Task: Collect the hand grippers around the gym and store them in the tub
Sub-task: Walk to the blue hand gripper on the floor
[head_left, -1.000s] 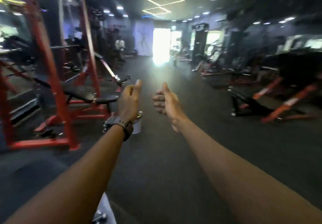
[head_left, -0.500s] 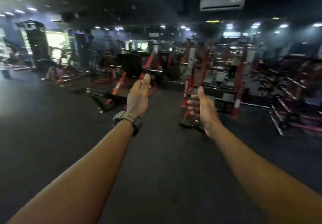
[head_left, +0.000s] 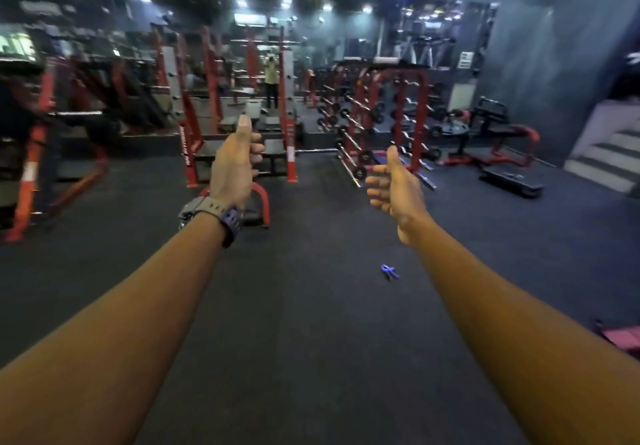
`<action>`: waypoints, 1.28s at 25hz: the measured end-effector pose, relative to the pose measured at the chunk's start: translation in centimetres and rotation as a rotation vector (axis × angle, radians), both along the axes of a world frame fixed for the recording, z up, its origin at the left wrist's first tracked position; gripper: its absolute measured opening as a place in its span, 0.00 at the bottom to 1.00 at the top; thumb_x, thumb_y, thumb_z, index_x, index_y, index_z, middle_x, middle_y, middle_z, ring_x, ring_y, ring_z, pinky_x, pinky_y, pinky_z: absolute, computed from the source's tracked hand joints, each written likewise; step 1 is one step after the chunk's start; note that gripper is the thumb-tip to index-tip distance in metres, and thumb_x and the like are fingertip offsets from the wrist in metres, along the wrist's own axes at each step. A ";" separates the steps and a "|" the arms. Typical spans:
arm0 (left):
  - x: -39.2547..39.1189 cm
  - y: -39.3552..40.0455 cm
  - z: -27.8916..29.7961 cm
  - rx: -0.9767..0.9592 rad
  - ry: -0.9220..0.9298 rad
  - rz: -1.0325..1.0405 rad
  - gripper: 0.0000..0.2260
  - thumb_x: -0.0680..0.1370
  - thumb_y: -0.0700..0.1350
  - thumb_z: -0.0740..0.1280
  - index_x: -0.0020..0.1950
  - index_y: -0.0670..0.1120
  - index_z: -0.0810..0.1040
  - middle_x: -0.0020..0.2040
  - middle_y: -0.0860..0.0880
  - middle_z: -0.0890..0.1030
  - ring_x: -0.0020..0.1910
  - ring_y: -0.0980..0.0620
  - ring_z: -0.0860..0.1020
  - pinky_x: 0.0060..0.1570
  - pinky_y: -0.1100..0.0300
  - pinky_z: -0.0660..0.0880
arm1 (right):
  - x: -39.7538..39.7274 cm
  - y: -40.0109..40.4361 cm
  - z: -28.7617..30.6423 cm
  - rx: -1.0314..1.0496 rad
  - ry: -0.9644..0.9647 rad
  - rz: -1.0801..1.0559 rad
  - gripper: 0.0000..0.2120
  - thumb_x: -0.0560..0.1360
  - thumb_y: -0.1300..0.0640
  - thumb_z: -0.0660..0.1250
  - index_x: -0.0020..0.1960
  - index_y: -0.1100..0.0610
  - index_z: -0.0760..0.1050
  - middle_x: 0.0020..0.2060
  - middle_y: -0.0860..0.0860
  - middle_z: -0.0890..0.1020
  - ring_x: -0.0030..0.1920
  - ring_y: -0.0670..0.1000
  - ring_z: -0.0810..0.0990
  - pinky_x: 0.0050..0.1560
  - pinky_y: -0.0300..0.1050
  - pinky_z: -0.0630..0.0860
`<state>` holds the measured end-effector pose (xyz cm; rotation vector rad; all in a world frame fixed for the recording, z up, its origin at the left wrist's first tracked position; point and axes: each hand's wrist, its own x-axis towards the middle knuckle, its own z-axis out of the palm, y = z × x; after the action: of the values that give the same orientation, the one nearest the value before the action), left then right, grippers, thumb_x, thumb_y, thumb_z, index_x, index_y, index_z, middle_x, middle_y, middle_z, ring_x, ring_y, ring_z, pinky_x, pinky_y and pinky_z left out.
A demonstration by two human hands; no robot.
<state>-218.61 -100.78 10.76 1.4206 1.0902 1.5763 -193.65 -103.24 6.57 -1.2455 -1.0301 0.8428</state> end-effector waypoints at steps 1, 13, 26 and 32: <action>1.2 0.3 -0.5 -0.012 0.002 -0.027 0.31 0.66 0.74 0.56 0.48 0.50 0.78 0.45 0.49 0.78 0.47 0.49 0.75 0.48 0.52 0.71 | 1.0 -0.8 -0.3 -0.008 0.003 -0.042 0.29 0.78 0.33 0.57 0.58 0.58 0.78 0.49 0.54 0.84 0.44 0.50 0.80 0.46 0.47 0.78; 11.3 -3.8 -14.1 -0.339 0.116 -0.363 0.32 0.67 0.74 0.54 0.50 0.50 0.80 0.51 0.50 0.81 0.49 0.50 0.79 0.50 0.53 0.73 | 7.6 -10.8 -15.3 -0.372 0.109 -0.398 0.24 0.77 0.32 0.59 0.45 0.53 0.77 0.38 0.51 0.81 0.35 0.49 0.76 0.35 0.45 0.72; 18.2 3.6 -10.4 -0.215 0.103 -0.393 0.34 0.64 0.76 0.54 0.50 0.51 0.80 0.50 0.49 0.82 0.49 0.50 0.79 0.54 0.49 0.75 | 13.0 -4.3 -12.0 -0.261 0.077 -0.400 0.24 0.78 0.32 0.58 0.48 0.53 0.77 0.42 0.51 0.81 0.40 0.49 0.77 0.41 0.46 0.75; 25.9 10.7 -10.2 -0.213 0.115 -0.356 0.36 0.66 0.76 0.53 0.53 0.49 0.80 0.54 0.48 0.82 0.55 0.46 0.80 0.58 0.45 0.75 | 20.2 3.4 -11.5 -0.253 0.064 -0.340 0.23 0.79 0.35 0.58 0.48 0.54 0.76 0.42 0.51 0.80 0.40 0.49 0.76 0.42 0.47 0.74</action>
<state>-192.70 -90.08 0.52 1.4772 0.9732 1.1072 -173.46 -99.84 -4.92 -1.5454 -0.6474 0.7556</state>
